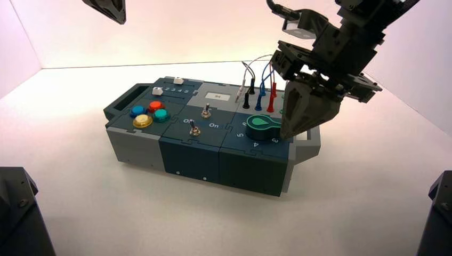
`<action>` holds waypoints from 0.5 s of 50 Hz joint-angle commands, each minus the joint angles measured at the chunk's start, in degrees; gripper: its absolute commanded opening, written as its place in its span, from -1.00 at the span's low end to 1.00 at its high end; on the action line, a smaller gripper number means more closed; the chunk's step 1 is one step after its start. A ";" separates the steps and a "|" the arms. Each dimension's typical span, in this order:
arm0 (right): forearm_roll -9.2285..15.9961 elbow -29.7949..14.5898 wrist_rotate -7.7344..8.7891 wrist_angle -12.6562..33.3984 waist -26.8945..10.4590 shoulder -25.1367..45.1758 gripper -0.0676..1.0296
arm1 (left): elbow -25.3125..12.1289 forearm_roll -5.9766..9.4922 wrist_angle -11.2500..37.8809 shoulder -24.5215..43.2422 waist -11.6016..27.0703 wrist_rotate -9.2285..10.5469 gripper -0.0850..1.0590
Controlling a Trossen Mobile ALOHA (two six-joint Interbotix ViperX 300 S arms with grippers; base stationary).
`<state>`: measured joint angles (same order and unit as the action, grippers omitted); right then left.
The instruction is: Turn the knob to position 6.
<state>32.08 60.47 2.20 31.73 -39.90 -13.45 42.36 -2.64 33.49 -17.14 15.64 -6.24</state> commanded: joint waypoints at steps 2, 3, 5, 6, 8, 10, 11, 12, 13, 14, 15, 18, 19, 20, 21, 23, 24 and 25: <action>0.26 -1.49 0.09 -0.88 -0.35 0.62 -0.92 | -0.97 -0.18 -0.70 -1.14 -0.26 -0.35 -0.91; 0.26 -1.58 0.09 -1.05 -0.26 0.88 -0.92 | -0.97 -0.18 -0.62 -1.23 -0.18 -0.26 -0.91; 0.26 -1.67 0.09 -1.32 -0.26 1.32 -0.92 | -0.97 -0.18 -0.62 -1.32 -0.18 -0.26 -0.91; 0.26 -1.67 0.09 -1.32 -0.26 1.49 -0.92 | -0.97 -0.18 -0.62 -1.32 -0.18 -0.26 -0.91; 0.26 -1.93 0.09 -1.49 -0.35 1.93 -0.92 | -0.97 -0.18 -0.70 -1.32 -0.18 -0.35 -0.91; 0.26 -2.02 0.18 -1.85 -0.35 2.20 -0.92 | -0.97 -0.18 -0.62 -1.41 -0.18 -0.35 -0.91; 0.18 -2.02 0.09 -1.93 -0.26 2.46 -0.92 | -0.97 -0.18 -0.70 -1.41 -0.18 -0.26 -0.91; 0.26 -2.11 0.18 -2.02 -0.35 2.55 -0.92 | -0.97 -0.18 -0.62 -1.49 -0.18 -0.35 -0.91; 0.18 -2.11 0.18 -2.11 -0.35 2.72 -0.92 | -0.97 -0.18 -0.62 -1.58 -0.26 -0.35 -0.91; 0.18 -2.20 0.18 -2.29 -0.35 2.81 -0.92 | -0.88 -0.18 -0.62 -1.67 -0.18 -0.35 -0.91; 0.18 -2.29 0.18 -2.46 -0.35 2.99 -0.92 | -0.88 -0.18 -0.70 -1.76 -0.18 -0.35 -0.91; 0.09 -2.46 0.18 -2.72 -0.26 3.34 -0.92 | -0.79 -0.18 -0.70 -2.11 -0.18 -0.26 -0.91; 0.09 -2.55 0.18 -2.72 -0.35 3.43 -0.92 | -0.79 -0.18 -0.62 -2.29 -0.18 -0.26 -0.91; 0.09 -2.64 0.18 -2.72 -0.26 3.52 -0.92 | -0.70 -0.18 -0.62 -2.37 -0.26 -0.35 -0.91; 0.09 -2.64 0.18 -2.81 -0.26 3.69 -0.92 | -0.79 -0.18 -0.70 -2.55 -0.18 -0.26 -0.91; 0.09 -2.81 0.18 -2.90 -0.26 3.87 -0.92 | -0.70 -0.18 -0.70 -2.81 -0.18 -0.35 -0.91; 0.00 -2.90 0.18 -2.90 -0.26 4.04 -0.92 | -0.62 -0.18 -0.62 -2.99 -0.18 -0.35 -0.91; 0.00 -3.08 0.18 -2.90 -0.26 4.22 -0.92 | -0.62 -0.18 -0.62 -3.08 -0.18 -0.35 -0.91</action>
<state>32.08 58.97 2.20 29.18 -39.90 -9.40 42.36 -2.64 33.22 -18.54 15.64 -6.33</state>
